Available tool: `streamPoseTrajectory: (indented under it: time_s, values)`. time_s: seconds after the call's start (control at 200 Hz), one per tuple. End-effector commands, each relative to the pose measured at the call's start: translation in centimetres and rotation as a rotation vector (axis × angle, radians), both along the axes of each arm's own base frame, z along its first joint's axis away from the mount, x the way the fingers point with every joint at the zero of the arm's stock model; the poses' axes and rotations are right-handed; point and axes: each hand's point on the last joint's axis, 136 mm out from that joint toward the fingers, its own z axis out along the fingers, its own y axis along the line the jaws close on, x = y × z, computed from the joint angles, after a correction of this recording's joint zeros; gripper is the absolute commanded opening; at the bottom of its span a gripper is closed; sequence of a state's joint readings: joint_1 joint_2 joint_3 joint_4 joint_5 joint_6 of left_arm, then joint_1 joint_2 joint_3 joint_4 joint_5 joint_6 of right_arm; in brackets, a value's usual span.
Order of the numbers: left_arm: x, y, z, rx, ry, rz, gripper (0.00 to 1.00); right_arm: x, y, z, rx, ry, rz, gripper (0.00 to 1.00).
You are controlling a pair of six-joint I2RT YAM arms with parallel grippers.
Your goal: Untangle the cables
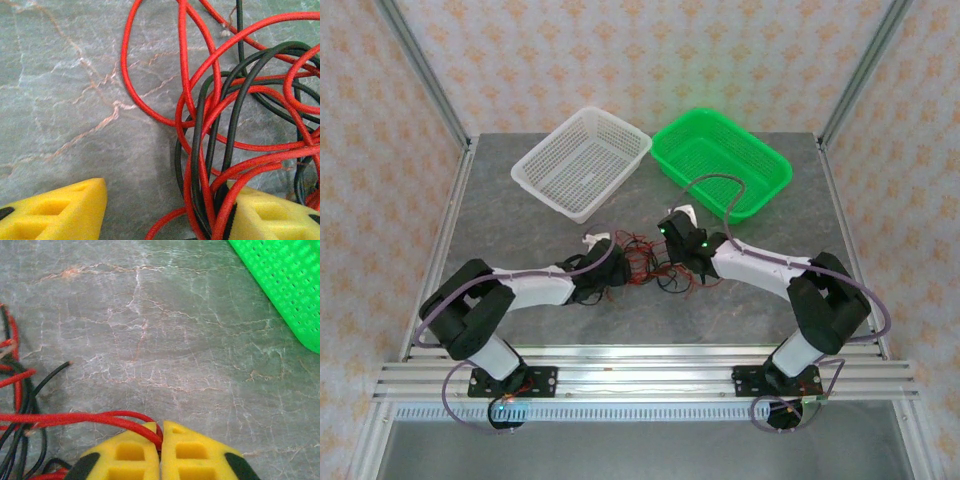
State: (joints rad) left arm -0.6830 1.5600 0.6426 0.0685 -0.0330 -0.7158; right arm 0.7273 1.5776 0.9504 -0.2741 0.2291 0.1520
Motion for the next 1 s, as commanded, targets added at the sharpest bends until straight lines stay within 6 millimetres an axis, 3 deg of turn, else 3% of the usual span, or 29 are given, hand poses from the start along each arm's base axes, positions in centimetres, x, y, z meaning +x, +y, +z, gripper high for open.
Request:
streamPoseTrajectory:
  time_s: [0.0,0.24,0.45,0.571,0.821,0.996]
  values:
    - [-3.2,2.0,-2.1,0.072,0.115,0.012,0.6,1.3,-1.2,2.4,0.026,-0.068,-0.106,0.18]
    - [-3.1,-0.5,1.1,-0.032,0.063,-0.025,0.62,-0.7,1.1,3.7,0.283,0.018,-0.11,0.45]
    - [-2.4,-1.3,3.4,-0.068,0.022,-0.033,0.63,-4.5,2.7,5.2,0.571,0.109,-0.145,0.63]
    - [-2.2,-1.8,3.9,-0.081,0.017,-0.044,0.63,-6.6,3.7,5.2,0.645,0.142,-0.155,0.73]
    - [-1.3,-1.3,5.2,-0.01,-0.019,-0.029,0.64,-9.2,3.9,3.1,0.645,0.191,-0.261,0.75]
    - [0.4,-0.7,6.1,0.102,-0.05,-0.011,0.65,-9.7,4.2,0.7,0.693,0.232,-0.332,0.75]
